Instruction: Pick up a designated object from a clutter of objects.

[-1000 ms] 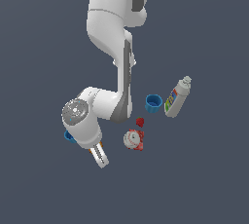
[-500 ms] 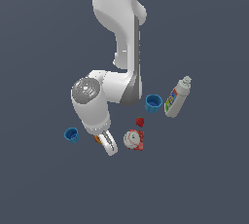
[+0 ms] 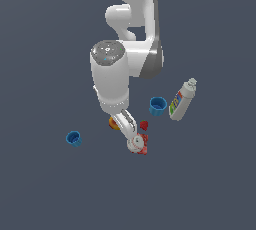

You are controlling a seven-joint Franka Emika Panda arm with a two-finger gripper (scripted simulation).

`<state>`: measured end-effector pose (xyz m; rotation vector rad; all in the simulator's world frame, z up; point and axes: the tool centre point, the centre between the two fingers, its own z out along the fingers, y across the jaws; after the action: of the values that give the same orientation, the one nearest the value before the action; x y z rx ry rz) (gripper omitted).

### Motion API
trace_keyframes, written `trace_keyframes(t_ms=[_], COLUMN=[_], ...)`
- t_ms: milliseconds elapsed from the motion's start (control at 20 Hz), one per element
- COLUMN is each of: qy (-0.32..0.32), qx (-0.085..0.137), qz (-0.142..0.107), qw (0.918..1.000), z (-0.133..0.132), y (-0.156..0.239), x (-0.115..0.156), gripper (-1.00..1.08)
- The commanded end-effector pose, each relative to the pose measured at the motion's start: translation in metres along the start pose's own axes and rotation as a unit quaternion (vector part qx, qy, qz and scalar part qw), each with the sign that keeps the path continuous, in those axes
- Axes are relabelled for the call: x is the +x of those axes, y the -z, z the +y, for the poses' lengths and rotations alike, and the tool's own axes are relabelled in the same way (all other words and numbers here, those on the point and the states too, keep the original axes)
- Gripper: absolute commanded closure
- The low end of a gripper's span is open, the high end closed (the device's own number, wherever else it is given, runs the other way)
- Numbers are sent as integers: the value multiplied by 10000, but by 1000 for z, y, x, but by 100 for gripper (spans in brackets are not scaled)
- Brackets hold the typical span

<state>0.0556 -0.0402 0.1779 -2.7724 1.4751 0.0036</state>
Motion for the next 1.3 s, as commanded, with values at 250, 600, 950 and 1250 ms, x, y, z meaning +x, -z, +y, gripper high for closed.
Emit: trace_keyframes(t_ms=[250, 600, 950, 1250], qy=[-1, -4, -5, -3], qx=[1, -5, -6, -5], qz=[12, 27, 29, 26], qw=[10000, 10000, 10000, 10000], z=[4, 7, 8, 8], y=[65, 133, 195, 235], x=[-53, -107, -157, -188], gripper=[108, 108, 108, 108])
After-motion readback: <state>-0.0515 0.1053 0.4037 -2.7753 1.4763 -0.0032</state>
